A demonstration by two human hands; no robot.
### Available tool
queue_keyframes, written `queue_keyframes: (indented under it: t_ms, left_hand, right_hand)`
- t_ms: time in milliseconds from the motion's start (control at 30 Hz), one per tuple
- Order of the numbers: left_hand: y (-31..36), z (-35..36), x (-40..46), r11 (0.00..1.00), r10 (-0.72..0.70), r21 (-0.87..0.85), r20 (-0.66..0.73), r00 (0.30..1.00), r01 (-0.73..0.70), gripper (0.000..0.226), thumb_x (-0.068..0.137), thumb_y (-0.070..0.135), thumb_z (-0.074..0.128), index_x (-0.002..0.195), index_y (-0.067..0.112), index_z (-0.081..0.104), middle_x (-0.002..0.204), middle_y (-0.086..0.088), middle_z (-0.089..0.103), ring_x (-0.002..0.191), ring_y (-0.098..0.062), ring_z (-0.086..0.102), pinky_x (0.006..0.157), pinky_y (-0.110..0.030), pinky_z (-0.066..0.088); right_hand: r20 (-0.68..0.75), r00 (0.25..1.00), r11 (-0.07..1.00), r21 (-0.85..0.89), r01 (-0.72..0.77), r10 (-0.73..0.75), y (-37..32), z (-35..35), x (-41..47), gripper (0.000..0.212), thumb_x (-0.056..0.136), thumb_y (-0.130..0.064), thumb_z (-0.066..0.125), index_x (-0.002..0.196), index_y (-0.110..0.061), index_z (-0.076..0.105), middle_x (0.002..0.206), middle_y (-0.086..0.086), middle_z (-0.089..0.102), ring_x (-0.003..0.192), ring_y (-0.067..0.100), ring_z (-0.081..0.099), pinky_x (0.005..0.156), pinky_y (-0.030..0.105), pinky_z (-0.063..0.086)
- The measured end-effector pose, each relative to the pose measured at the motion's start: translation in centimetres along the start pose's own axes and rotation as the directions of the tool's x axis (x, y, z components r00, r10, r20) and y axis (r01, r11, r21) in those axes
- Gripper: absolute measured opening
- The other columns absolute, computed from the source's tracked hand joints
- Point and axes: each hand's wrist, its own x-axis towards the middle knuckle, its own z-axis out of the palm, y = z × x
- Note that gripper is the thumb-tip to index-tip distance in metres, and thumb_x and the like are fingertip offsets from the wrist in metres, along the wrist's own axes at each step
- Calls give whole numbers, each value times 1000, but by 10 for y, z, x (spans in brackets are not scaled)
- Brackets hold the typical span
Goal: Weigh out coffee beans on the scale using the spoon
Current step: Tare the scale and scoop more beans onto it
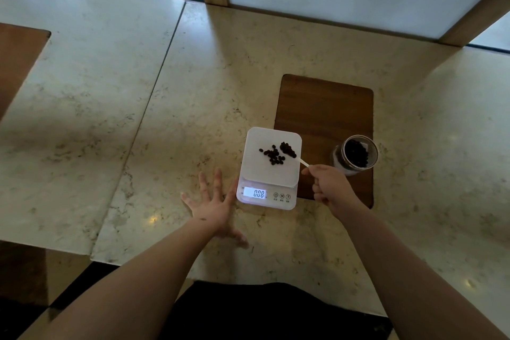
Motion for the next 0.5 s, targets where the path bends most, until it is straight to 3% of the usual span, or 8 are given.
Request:
queue_keyframes:
  t_ms: [367, 500]
  left_hand:
    - [0, 0, 0, 1000, 9, -30, -17, 1000, -9, 168, 27, 102, 68, 121, 50, -62, 134, -2, -72, 115, -39, -71, 93, -90, -20]
    - [1, -1, -2, 1000, 11, -28, -8, 1000, -11, 168, 25, 102, 66, 122, 50, -61, 134, -2, -73, 114, -39, -71, 92, -89, -21]
  right_hand:
    - [-34, 998, 995, -83, 57, -60, 4, 5, 5, 32, 104, -25, 44, 95, -10, 70, 54, 1, 32, 46, 14, 25, 44, 30, 24]
    - [-81, 982, 963, -224, 150, -172, 8, 6, 5, 32, 102, -28, 44, 88, -17, 71, 58, -2, 41, 51, 13, 33, 47, 30, 30]
